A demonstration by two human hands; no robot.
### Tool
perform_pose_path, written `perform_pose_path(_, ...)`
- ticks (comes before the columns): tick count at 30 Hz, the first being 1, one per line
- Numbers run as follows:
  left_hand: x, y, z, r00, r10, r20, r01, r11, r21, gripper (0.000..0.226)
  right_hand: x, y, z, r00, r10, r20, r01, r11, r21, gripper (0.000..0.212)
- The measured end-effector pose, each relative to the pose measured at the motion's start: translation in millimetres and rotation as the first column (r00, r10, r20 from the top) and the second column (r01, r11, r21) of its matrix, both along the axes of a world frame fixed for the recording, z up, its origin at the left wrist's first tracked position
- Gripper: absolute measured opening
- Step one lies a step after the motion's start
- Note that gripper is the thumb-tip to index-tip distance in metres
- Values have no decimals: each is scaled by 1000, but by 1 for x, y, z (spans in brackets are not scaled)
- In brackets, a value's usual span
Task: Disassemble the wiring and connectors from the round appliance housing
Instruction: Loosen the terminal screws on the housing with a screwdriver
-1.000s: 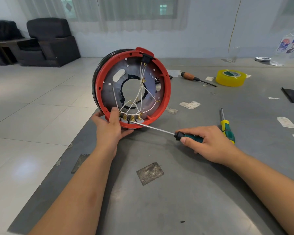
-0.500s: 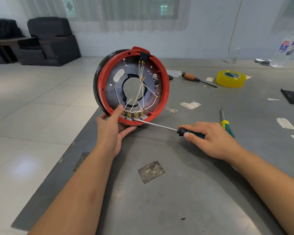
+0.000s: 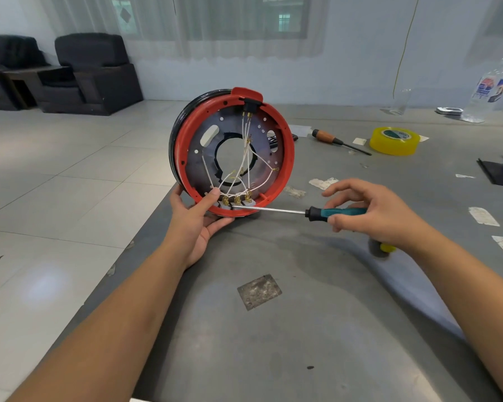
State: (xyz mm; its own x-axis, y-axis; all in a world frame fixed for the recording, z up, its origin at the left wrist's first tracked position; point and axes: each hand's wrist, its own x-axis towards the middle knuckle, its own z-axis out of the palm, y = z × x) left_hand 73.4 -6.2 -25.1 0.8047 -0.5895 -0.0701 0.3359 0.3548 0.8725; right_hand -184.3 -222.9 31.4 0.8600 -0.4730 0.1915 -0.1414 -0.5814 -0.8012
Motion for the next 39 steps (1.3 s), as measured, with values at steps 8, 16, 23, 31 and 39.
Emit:
perform_pose_path(8, -1, 4, -4, 1000, -13, -26, 11, 998, -63, 62, 10, -3, -9, 971, -113, 213, 5, 893, 450, 41)
perform_pose_path(16, -3, 4, -8, 1000, 20, -12, -21, 996, -83, 64, 27, 8, -24, 844, -338, 416, -87, 680, 728, 37)
perform_pose_path(23, 1, 1, -14, 997, 73, 30, -71, 996, -55, 69, 38, 19, -34, 755, -479, 447, 18, 697, 717, 22)
perform_pose_path(31, 3, 0, -16, 996, 76, 51, -74, 996, -45, 68, 36, 12, -36, 755, -477, 449, 30, 710, 703, 22)
perform_pose_path(39, 3, 0, -17, 996, 75, 57, -72, 996, -52, 68, 37, 13, -37, 771, -456, 445, 11, 708, 706, 22)
